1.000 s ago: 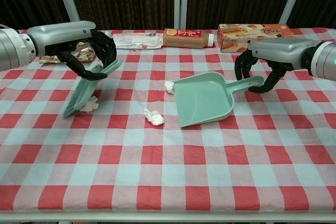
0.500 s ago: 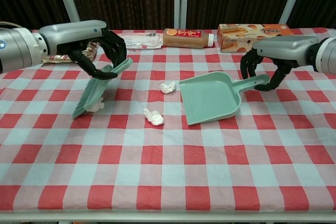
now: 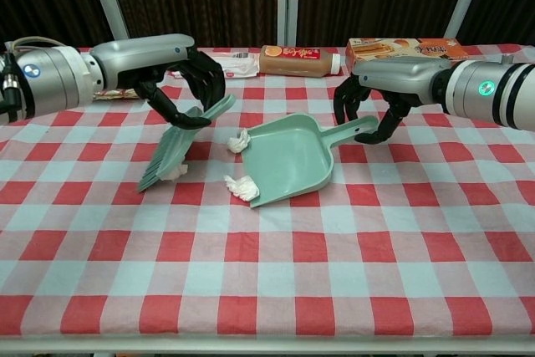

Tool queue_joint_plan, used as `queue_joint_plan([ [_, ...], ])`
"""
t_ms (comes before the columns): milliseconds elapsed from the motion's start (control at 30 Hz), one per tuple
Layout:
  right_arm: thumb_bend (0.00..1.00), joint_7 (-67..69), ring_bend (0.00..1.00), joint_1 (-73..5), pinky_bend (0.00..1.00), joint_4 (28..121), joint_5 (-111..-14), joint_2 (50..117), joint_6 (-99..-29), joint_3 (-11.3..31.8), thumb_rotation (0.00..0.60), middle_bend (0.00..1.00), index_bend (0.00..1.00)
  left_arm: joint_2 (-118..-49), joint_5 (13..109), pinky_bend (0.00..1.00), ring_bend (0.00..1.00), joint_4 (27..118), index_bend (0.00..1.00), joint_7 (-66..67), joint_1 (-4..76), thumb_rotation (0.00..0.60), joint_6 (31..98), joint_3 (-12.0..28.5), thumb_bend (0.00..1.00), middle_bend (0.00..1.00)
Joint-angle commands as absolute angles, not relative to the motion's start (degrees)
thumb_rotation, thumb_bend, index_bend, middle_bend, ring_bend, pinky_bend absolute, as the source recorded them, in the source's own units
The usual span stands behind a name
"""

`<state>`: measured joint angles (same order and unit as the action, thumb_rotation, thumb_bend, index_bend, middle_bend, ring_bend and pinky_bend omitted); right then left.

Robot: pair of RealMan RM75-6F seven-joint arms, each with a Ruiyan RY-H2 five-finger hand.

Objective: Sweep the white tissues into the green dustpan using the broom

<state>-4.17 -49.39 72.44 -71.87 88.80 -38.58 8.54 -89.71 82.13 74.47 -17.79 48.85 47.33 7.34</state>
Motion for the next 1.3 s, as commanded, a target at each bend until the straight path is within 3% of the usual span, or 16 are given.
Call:
queue_joint_plan([
  [33,0.4,-4.81,0.29,-49.78,0.22,72.16,-71.38,89.56,-38.82,8.81,0.6,0.58,0.65,-90.33,82.1,0.32,0.4,74.24,0.54,-18.58,49.45,0.6,47.08,7.74,0.41,0.54],
  [767,0.4,-2.04,0.3,-49.11,0.22,70.98,-68.49,93.57,-41.36,10.08,0.6,0.59,0.67,-94.02,77.68,0.34,0.4,74.71,0.54,-25.3,52.26,0.6,44.41,11.46,0.41,0.54],
  [1300,0.4,8.3,0.3,-47.33,0.22,70.69,-70.29,94.15,-41.19,10.66,0.6,0.59,0.69,-96.44,73.96,0.35,0.4,74.69,0.54,-24.4,50.58,0.6,48.44,14.02,0.41,0.54],
])
